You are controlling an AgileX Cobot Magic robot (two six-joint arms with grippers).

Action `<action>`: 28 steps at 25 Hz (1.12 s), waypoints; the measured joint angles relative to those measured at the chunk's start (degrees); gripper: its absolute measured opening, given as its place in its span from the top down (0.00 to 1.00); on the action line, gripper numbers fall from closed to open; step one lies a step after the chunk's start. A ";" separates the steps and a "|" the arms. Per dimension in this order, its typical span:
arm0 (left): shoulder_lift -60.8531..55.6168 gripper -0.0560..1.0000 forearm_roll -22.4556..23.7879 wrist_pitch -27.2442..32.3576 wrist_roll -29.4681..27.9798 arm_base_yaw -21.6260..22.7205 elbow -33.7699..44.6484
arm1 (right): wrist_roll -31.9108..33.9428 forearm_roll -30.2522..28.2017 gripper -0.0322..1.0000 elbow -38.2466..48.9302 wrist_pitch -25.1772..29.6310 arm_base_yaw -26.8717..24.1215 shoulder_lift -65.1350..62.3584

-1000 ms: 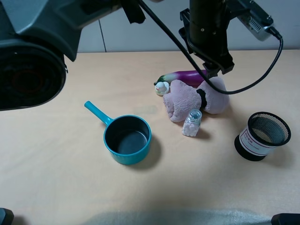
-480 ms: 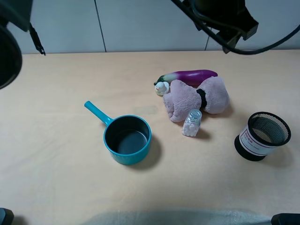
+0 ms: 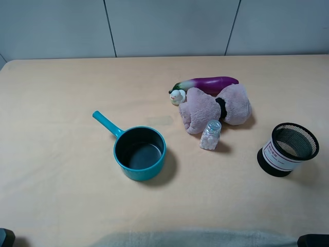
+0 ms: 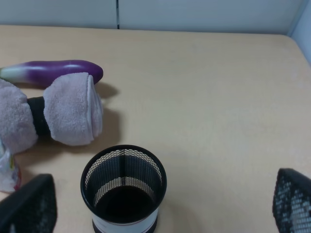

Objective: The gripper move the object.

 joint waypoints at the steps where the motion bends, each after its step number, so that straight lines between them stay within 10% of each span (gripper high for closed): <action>1: -0.82 0.23 0.00 0.00 0.00 0.00 0.00 | 0.00 0.00 0.32 0.00 0.00 0.00 0.00; 13: -12.06 0.23 0.75 0.00 0.05 3.86 19.14 | 0.00 0.00 0.32 0.00 0.07 0.00 0.00; 28: -38.48 0.23 1.49 -0.15 0.31 29.72 59.19 | 0.00 0.00 0.32 0.00 0.07 0.00 0.00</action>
